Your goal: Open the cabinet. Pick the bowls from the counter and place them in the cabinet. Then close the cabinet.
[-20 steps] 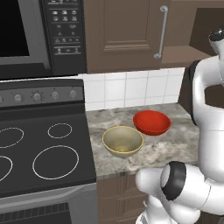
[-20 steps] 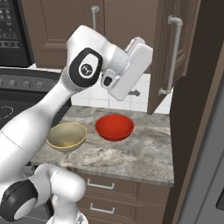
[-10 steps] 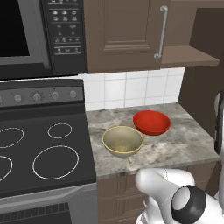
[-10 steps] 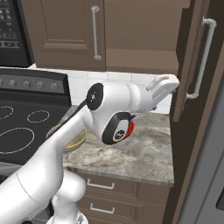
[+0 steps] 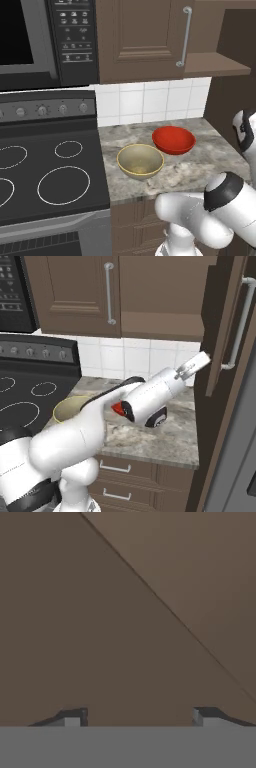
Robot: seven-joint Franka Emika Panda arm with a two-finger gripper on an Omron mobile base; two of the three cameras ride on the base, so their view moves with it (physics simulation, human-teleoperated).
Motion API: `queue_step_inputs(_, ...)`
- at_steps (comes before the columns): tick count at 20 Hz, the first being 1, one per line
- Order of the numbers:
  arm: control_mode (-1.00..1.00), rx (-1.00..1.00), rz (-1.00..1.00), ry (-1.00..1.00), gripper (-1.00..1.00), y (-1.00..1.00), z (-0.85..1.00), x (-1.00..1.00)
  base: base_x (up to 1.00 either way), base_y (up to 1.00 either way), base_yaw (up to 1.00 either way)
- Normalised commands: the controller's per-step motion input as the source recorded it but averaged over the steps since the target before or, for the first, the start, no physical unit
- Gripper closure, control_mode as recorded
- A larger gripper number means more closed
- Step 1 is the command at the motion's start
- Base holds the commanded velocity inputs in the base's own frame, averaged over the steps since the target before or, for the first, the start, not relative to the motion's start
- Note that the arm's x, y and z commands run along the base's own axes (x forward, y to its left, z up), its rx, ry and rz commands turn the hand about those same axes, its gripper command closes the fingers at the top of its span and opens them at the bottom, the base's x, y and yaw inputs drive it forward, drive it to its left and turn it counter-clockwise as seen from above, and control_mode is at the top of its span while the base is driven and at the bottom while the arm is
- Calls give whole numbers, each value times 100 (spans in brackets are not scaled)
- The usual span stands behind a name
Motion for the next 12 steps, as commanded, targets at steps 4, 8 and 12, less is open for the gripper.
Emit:
queue_step_inputs(4,-100,6,-9,16,-100,-58,0,9,0,0,0)
queue_step_inputs(8,-100,0,0,11,-100,-36,42,-11,0,0,0)
queue_step_inputs(12,-100,0,0,12,-100,-13,55,-35,0,0,0)
